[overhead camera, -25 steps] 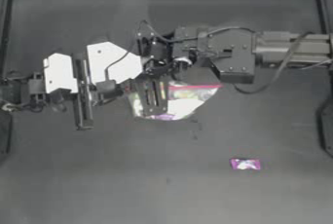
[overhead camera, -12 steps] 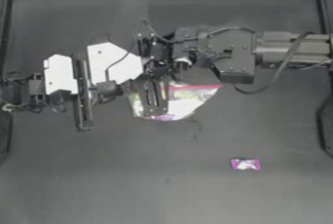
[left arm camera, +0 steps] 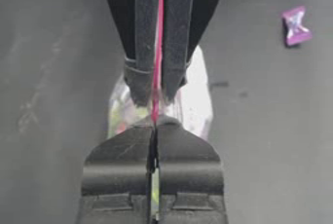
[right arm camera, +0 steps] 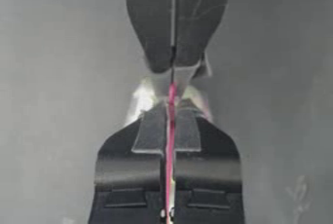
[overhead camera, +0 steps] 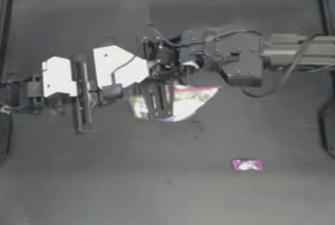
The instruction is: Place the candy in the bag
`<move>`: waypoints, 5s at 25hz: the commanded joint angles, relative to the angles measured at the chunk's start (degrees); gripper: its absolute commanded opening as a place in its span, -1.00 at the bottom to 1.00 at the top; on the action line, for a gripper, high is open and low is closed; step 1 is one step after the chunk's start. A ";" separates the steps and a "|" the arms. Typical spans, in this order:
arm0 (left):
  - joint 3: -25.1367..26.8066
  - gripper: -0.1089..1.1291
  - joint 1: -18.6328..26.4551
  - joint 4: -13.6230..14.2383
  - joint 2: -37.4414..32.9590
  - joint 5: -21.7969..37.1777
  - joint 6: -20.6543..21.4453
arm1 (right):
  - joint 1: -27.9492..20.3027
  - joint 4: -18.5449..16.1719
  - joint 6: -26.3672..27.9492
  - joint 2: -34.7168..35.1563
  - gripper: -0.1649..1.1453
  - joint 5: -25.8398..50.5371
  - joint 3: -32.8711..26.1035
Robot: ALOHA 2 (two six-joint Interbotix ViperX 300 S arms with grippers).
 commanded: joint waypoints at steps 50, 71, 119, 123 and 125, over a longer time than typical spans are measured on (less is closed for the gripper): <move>-0.09 -0.75 0.09 0.00 -2.81 -0.53 0.18 | -5.89 -3.34 10.90 -22.24 -0.65 -5.10 31.03; -0.26 -0.75 0.09 0.00 -2.02 -0.53 0.18 | -7.82 -5.36 15.56 -29.62 -0.65 -5.19 40.96; -2.99 -0.74 -7.82 0.00 -5.10 5.98 0.09 | 6.77 -7.65 26.54 -33.75 -0.65 -9.76 36.74; -3.08 -0.74 -7.82 -0.35 -3.78 5.98 0.00 | 6.77 -7.38 26.54 -33.40 -0.65 -10.90 37.53; -3.25 -0.74 -7.82 -0.35 -2.90 5.98 0.00 | 6.77 -7.29 26.63 -33.31 -0.65 -10.99 37.71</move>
